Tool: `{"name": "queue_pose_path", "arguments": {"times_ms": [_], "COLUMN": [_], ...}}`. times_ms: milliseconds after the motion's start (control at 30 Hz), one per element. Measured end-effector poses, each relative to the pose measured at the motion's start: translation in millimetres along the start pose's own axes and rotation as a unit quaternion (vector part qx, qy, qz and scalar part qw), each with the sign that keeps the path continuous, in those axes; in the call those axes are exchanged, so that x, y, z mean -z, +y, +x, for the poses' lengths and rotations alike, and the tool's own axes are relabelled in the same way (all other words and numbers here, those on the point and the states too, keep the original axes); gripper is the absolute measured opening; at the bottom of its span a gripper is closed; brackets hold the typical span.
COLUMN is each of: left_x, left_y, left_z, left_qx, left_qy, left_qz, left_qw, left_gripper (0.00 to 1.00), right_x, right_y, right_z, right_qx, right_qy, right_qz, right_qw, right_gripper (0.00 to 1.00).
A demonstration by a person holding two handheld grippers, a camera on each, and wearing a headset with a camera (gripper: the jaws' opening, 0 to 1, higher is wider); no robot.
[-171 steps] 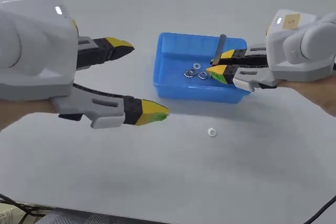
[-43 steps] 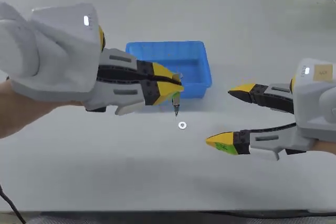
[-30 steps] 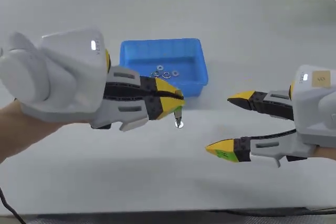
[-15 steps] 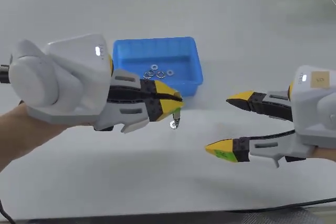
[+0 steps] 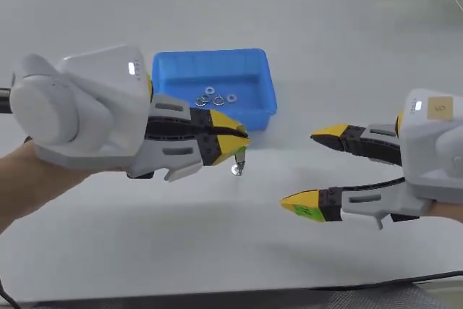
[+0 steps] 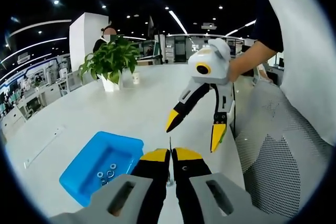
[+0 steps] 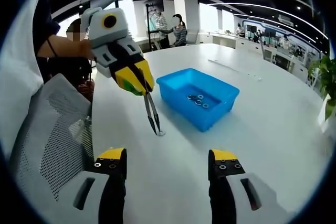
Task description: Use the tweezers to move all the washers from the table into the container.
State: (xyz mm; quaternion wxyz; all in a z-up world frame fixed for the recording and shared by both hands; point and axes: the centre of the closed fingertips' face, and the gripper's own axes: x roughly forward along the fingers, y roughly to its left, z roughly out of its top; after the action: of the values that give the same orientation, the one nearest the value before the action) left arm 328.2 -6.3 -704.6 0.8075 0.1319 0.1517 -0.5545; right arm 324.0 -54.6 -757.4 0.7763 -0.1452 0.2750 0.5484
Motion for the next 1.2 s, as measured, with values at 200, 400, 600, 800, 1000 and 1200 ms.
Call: {"name": "queue_pose_path", "arguments": {"times_ms": [200, 400, 600, 800, 1000, 1200], "left_x": [4.6, 4.6, 4.4, 4.2, 4.6, 4.9], "left_y": [-2.3, -1.4, -1.2, -2.5, -7.0, -6.9], "left_z": [0.9, 0.3, -0.2, 0.9, 0.7, -0.2], "left_qx": [0.0, -0.003, -0.005, -0.003, 0.005, 0.006], "left_qy": [0.006, 0.004, 0.004, 0.0, -0.003, -0.003], "left_qz": [0.003, 0.004, 0.006, -0.001, -0.009, -0.015], "left_qw": [1.0, 1.0, 1.0, 1.0, 0.9999, 0.9999], "left_gripper": [0.06, 0.06, 0.06, 0.06, 0.06, 0.06], "right_x": [1.9, 2.5, 1.0, 0.5, -0.9, -10.2], "right_y": [0.6, 1.3, 1.8, 2.1, 4.0, 10.4], "right_z": [-0.2, 1.0, 3.1, 3.0, 4.6, 16.7], "right_qx": [-0.001, -0.003, -0.004, -0.005, -0.009, -0.038], "right_qy": [0.003, 0.004, 0.003, 0.001, 0.001, -0.01], "right_qz": [0.001, 0.001, 0.002, 0.004, 0.001, -0.023], "right_qw": [1.0, 1.0, 1.0, 1.0, 1.0, 0.999], "right_gripper": [0.64, 0.63, 0.63, 0.63, 0.63, 0.59]}}
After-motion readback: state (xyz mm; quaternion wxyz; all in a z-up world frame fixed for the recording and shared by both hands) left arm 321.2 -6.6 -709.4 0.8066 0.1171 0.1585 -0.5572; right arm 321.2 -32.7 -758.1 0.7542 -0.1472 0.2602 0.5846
